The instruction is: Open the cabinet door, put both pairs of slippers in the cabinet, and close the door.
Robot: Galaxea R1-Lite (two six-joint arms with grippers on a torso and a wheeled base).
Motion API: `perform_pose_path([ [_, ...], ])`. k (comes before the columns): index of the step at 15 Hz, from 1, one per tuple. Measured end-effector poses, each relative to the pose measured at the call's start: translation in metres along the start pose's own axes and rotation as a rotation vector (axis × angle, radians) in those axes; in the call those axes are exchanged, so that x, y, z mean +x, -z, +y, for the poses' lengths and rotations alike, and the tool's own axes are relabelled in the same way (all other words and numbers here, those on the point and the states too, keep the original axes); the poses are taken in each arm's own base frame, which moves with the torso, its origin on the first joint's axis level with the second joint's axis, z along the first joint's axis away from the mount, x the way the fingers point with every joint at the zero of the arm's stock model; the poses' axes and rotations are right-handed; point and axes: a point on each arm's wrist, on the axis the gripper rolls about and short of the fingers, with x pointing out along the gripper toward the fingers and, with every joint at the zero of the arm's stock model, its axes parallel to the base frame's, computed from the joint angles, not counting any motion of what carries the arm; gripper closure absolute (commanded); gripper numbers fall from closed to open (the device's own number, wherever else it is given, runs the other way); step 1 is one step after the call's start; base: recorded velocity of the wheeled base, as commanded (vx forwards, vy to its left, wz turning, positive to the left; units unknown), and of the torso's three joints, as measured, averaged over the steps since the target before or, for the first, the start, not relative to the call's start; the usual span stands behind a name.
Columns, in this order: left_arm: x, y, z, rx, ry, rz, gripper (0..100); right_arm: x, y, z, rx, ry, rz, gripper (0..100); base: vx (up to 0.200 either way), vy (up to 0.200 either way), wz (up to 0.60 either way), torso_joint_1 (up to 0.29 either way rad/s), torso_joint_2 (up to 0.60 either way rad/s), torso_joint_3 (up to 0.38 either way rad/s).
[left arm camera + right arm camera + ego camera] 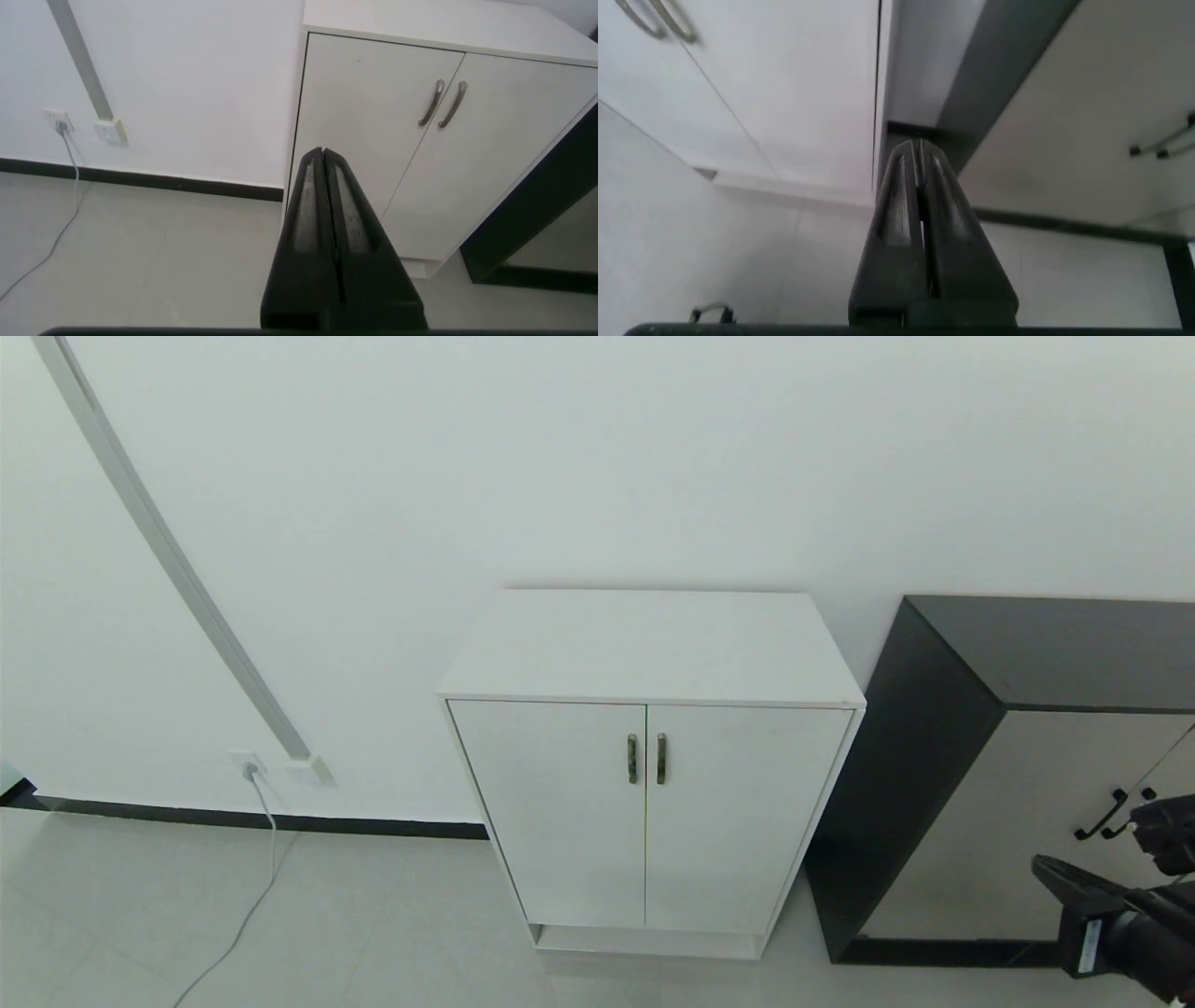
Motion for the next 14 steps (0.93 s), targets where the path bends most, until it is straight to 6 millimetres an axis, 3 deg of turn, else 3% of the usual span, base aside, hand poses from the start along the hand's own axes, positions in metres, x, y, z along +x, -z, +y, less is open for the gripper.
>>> perform_pose_path([
  [4, 0.000, 0.000, 0.000, 0.001, 0.000, 0.000, 100, -0.044, 0.018, -0.009, -0.010, -0.055, 0.124, 100, 0.000, 0.000, 0.00, 0.000, 0.00, 0.000],
  [8, 0.000, 0.000, 0.000, 0.002, 0.000, 0.000, 100, -0.085, 0.049, -0.014, -0.021, -0.208, 0.272, 100, 0.000, 0.000, 0.00, 0.000, 0.00, 0.000],
  [14, 0.000, 0.000, 0.000, 0.001, 0.000, 0.000, 100, -0.103, 0.063, -0.016, -0.038, -0.262, 0.295, 100, 0.000, 0.000, 0.00, 0.000, 0.00, 0.000],
])
